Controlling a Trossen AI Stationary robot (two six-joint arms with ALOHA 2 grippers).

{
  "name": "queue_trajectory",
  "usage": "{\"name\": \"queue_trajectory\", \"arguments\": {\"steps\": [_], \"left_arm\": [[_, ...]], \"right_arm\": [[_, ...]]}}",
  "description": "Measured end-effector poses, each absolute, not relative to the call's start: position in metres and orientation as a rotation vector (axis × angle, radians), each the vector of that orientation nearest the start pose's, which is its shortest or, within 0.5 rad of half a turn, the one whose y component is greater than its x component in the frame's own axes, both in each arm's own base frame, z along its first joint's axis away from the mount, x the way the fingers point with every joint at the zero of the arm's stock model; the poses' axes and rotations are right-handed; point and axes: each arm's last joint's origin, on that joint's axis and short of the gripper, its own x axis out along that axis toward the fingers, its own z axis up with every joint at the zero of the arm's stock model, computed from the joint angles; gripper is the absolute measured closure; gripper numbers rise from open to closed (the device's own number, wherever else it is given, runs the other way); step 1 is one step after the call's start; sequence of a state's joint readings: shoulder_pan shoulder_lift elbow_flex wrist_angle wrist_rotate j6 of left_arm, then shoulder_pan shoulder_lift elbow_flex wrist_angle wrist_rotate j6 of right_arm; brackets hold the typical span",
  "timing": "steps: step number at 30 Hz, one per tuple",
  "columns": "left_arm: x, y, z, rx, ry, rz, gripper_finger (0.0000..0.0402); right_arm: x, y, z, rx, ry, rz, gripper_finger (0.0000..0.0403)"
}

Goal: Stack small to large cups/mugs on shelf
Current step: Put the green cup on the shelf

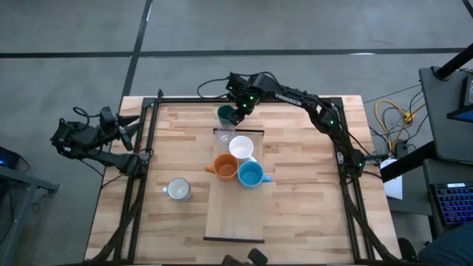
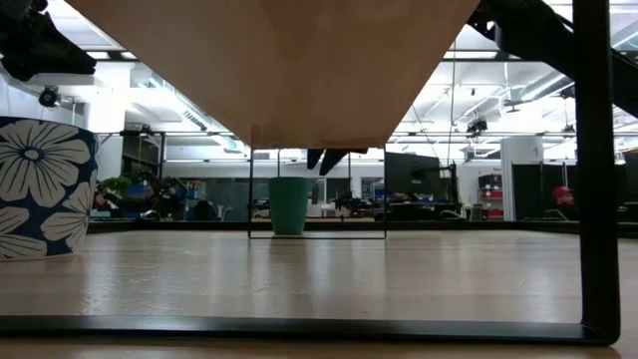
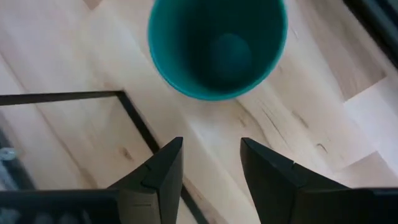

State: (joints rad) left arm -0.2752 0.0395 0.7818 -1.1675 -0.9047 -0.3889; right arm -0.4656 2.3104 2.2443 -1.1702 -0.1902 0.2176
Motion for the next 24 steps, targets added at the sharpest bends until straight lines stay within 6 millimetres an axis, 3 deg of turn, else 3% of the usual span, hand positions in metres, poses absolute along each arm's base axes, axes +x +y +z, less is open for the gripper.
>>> {"name": "queue_trajectory", "arguments": {"steps": [24], "left_arm": [[-0.019,0.029,0.288,-0.133,0.232,0.677,0.0272]], "right_arm": [[0.439,-0.217,0.263,0.518,1.014,-0.434,0.025]]}}
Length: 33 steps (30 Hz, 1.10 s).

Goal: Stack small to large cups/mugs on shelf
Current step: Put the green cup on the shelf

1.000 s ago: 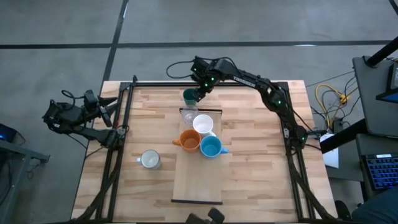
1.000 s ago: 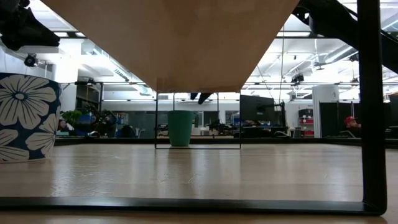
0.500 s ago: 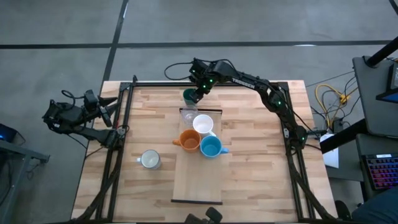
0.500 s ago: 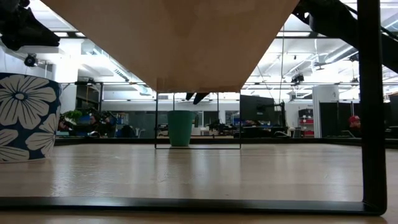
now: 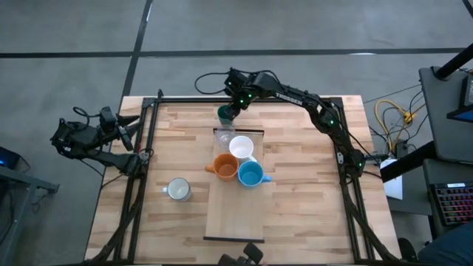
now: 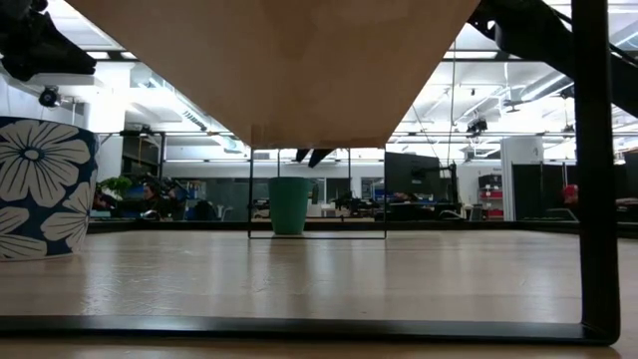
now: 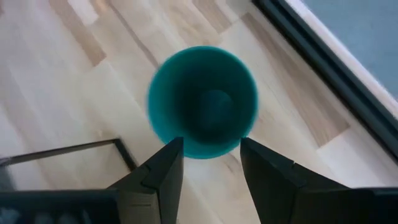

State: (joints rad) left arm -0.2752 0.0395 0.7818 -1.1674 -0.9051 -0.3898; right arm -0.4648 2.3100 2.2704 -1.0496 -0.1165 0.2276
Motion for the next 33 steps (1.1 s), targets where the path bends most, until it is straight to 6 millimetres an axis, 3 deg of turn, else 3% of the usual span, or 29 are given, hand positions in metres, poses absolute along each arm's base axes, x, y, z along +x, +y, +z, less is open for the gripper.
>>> {"name": "queue_trajectory", "arguments": {"steps": [33], "left_arm": [[-0.0188,0.0291,0.2885,-0.136,0.229,0.682,0.0272]], "right_arm": [[0.4379,-0.2101,0.2612,0.798,0.998,-0.615,0.025]]}}
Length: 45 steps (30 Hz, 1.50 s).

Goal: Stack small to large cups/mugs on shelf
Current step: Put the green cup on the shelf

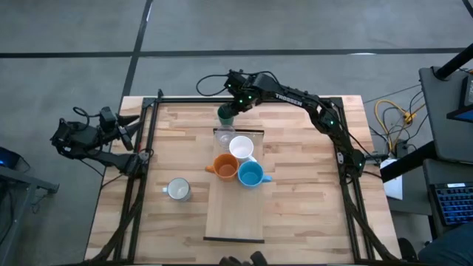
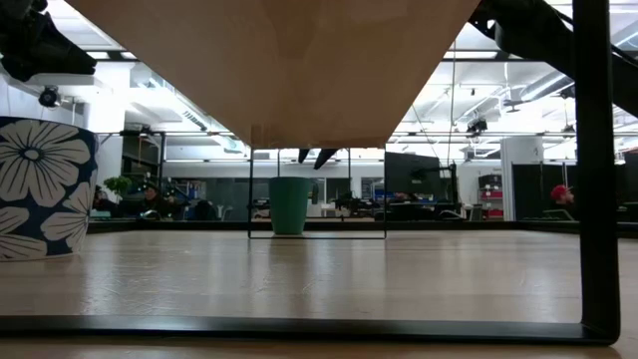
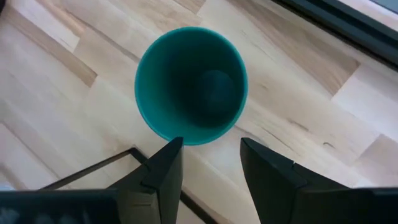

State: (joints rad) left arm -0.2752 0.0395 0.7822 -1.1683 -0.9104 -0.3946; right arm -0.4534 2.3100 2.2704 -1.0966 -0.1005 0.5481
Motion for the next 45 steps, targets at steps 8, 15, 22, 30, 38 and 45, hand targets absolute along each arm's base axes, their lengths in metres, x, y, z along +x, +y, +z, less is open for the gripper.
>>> {"name": "queue_trajectory", "arguments": {"steps": [8,15,22,30,38,45], "left_arm": [[-0.019,0.029,0.288,-0.135,0.229,0.682,0.0272],[-0.019,0.029,0.289,-0.131,0.23,0.681,0.0272],[-0.019,0.029,0.289,-0.128,0.231,0.681,0.0272],[-0.019,0.029,0.289,-0.125,0.232,0.68,0.0272],[-0.019,0.029,0.289,-0.127,0.231,0.68,0.0272],[-0.019,0.029,0.289,-0.128,0.23,0.68,0.0272]], "right_arm": [[0.439,-0.204,0.261,0.867,1.0,-0.655,0.025],[0.439,-0.198,0.26,0.905,1.015,-0.675,0.025],[0.441,-0.197,0.26,0.957,0.992,-0.705,0.025],[0.442,-0.198,0.261,1.03,0.949,-0.744,0.025],[0.443,-0.197,0.261,1.158,0.909,-0.809,0.025],[0.444,-0.195,0.261,1.296,0.887,-0.83,0.025]]}}
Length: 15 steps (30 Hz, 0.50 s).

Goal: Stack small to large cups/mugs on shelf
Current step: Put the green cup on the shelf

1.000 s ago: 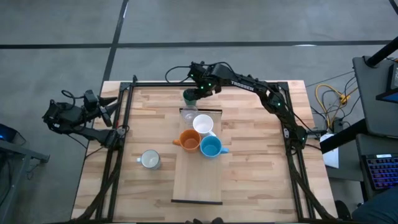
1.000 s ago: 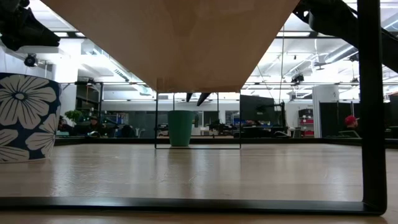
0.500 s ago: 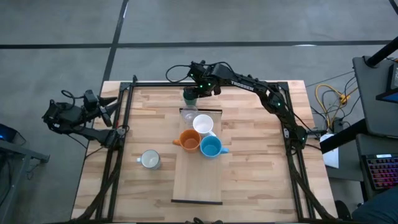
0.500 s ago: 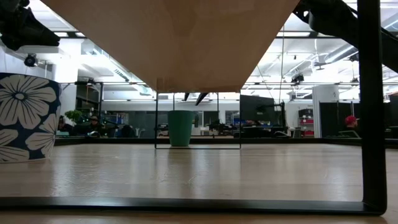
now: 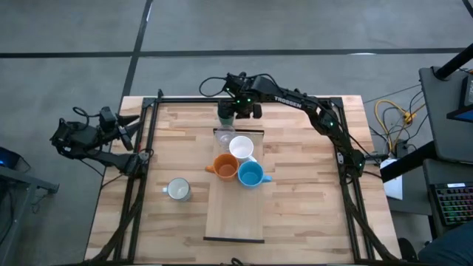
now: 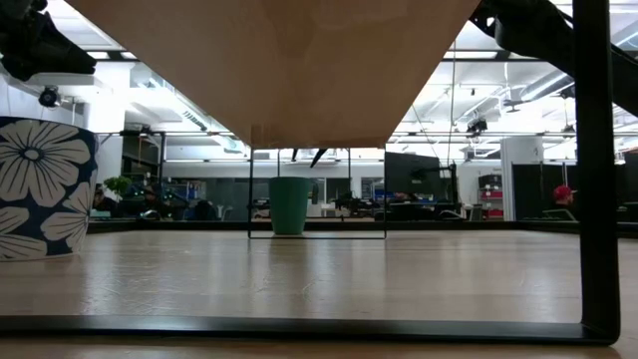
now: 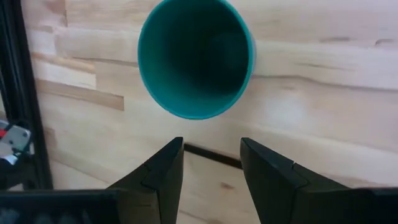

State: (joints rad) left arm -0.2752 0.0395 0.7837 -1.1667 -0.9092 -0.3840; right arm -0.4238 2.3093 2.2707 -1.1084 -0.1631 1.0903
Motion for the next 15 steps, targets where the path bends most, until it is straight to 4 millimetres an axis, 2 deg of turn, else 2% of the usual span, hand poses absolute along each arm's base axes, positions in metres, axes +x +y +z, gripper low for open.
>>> {"name": "queue_trajectory", "arguments": {"steps": [15], "left_arm": [[-0.019,0.0291,0.289,-0.129,0.23,0.68,0.0272]], "right_arm": [[0.4499,-0.196,0.2644,1.419,0.79,-0.837,0.0252]]}}
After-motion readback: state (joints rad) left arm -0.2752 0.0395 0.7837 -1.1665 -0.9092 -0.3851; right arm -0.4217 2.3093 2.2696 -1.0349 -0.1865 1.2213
